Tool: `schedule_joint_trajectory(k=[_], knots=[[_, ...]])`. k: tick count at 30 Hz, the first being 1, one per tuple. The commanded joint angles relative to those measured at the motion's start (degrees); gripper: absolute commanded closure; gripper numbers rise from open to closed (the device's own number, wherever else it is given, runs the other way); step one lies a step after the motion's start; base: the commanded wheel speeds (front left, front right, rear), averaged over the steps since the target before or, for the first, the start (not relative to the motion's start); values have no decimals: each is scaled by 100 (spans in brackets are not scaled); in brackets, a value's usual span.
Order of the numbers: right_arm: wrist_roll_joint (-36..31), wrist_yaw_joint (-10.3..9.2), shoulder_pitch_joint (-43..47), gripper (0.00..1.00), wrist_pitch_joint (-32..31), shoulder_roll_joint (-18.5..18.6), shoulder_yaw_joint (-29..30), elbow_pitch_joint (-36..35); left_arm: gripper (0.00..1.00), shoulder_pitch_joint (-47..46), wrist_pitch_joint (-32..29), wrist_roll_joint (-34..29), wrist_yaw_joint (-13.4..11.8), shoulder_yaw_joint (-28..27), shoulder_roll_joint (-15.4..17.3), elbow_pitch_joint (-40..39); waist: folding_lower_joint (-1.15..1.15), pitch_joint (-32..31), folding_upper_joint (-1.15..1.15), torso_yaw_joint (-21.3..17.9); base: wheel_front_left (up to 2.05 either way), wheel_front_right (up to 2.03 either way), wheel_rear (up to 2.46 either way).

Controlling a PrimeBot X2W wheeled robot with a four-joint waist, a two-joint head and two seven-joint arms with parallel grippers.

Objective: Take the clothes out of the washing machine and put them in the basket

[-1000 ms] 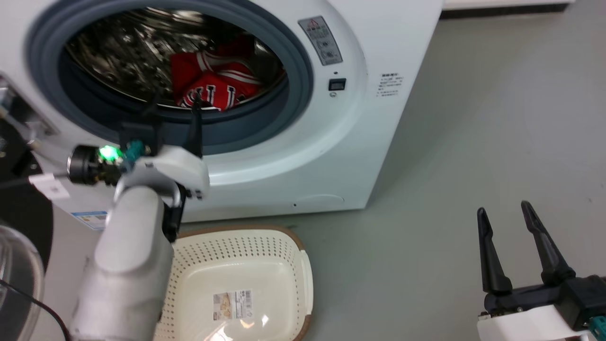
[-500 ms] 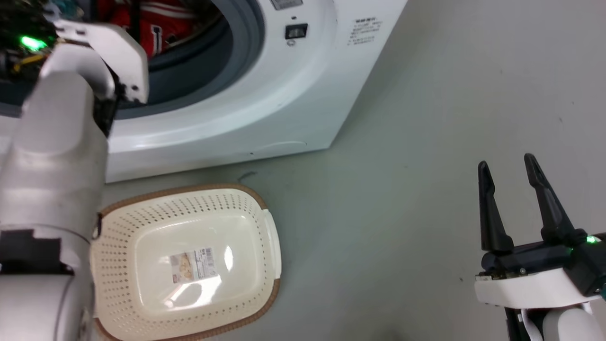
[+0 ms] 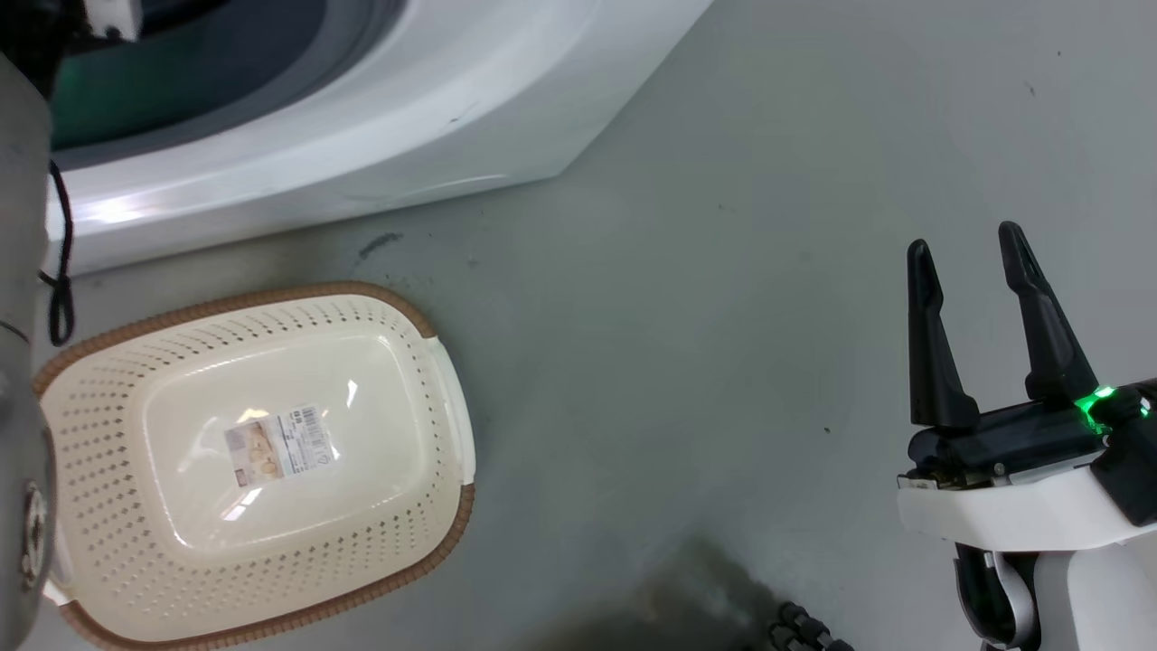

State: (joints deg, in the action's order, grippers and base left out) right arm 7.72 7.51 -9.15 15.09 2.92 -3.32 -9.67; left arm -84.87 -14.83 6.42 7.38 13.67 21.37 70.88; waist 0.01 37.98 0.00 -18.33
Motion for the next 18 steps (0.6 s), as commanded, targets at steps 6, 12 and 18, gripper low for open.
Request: schedule_joint_trajectory(k=[6,12,18], knots=[[108,-4,-159,0,12,-7,-26,-48,0,-329,-493,195,2,441,150,20,-1,399,0,-129,0,0,0],[145,-4,-227,0,12,-6,-7,-36,0,-354,-723,499,4,733,153,-28,-1,491,0,-95,0,0,0],[114,-4,-260,0,12,-6,-14,-25,100,-257,-912,842,6,1037,199,-179,-1,468,0,-72,0,0,0]])
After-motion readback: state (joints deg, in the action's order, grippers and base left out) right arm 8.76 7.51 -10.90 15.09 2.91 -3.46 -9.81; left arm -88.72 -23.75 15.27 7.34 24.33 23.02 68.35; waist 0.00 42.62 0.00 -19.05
